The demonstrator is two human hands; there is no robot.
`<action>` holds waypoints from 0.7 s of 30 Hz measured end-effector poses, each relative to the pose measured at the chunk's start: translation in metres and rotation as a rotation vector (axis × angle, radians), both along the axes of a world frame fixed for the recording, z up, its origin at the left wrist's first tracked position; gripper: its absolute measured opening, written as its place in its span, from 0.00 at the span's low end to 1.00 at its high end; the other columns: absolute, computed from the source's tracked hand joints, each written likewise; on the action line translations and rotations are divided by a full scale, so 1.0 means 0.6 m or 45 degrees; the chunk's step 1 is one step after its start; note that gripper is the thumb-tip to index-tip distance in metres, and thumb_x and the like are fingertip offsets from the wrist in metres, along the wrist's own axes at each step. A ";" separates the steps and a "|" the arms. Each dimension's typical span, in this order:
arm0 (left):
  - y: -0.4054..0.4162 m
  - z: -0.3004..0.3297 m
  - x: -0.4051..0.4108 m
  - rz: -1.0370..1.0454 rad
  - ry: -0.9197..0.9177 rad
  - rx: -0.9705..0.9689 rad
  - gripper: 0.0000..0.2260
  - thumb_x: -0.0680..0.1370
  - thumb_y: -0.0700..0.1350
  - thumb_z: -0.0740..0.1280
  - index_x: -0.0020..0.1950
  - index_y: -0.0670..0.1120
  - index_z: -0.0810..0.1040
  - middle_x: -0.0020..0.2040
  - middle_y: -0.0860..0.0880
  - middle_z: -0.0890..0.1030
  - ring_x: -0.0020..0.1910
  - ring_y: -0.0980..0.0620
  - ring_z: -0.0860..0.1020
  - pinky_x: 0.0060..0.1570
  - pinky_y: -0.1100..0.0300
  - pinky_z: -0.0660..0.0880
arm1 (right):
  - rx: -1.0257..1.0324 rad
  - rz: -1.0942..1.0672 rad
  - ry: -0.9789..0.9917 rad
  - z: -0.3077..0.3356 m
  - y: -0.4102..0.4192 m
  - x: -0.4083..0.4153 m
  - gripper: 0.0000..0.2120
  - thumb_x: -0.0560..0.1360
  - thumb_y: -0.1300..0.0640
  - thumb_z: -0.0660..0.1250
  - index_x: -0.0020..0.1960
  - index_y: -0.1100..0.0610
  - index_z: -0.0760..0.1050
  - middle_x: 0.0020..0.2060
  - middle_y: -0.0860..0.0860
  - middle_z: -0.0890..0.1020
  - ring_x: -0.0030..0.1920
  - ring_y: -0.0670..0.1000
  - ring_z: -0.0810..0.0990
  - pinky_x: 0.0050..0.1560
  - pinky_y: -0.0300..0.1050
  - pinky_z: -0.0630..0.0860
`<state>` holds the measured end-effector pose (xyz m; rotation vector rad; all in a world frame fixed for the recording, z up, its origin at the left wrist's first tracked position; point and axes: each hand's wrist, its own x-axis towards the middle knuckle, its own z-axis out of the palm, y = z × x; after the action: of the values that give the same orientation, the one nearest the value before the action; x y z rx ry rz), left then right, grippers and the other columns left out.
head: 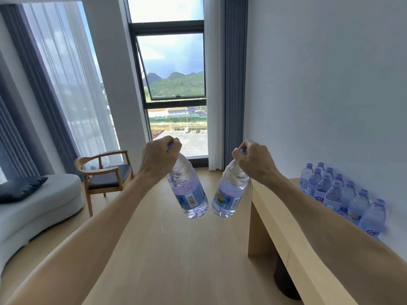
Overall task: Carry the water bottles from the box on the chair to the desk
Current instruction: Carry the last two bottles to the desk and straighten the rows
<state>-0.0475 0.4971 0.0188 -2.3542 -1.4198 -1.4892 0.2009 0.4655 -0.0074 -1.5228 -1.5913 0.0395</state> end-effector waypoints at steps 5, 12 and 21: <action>0.140 -0.010 0.088 -0.113 -0.013 -0.017 0.16 0.80 0.42 0.60 0.33 0.38 0.74 0.27 0.43 0.75 0.27 0.50 0.69 0.29 0.58 0.64 | -0.046 -0.118 -0.008 -0.010 0.100 0.077 0.08 0.76 0.54 0.64 0.39 0.54 0.70 0.30 0.46 0.75 0.31 0.44 0.73 0.28 0.36 0.63; 0.334 -0.013 0.234 -0.384 -0.012 -0.065 0.20 0.80 0.43 0.60 0.28 0.44 0.65 0.23 0.49 0.67 0.24 0.54 0.63 0.25 0.69 0.60 | -0.118 -0.367 0.050 -0.018 0.234 0.199 0.09 0.75 0.53 0.64 0.39 0.56 0.71 0.32 0.51 0.78 0.34 0.53 0.76 0.31 0.43 0.67; 0.488 -0.033 0.442 -0.769 -0.027 -0.093 0.19 0.80 0.43 0.61 0.28 0.44 0.64 0.25 0.48 0.66 0.26 0.51 0.63 0.30 0.57 0.62 | -0.161 -0.673 0.140 -0.044 0.293 0.353 0.10 0.75 0.52 0.63 0.40 0.57 0.71 0.33 0.53 0.79 0.34 0.54 0.76 0.33 0.47 0.71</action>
<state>0.2176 0.7901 -0.0011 -2.9917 -0.7984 -1.5794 0.4128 0.6413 -0.0340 -1.9625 -1.0783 -0.0719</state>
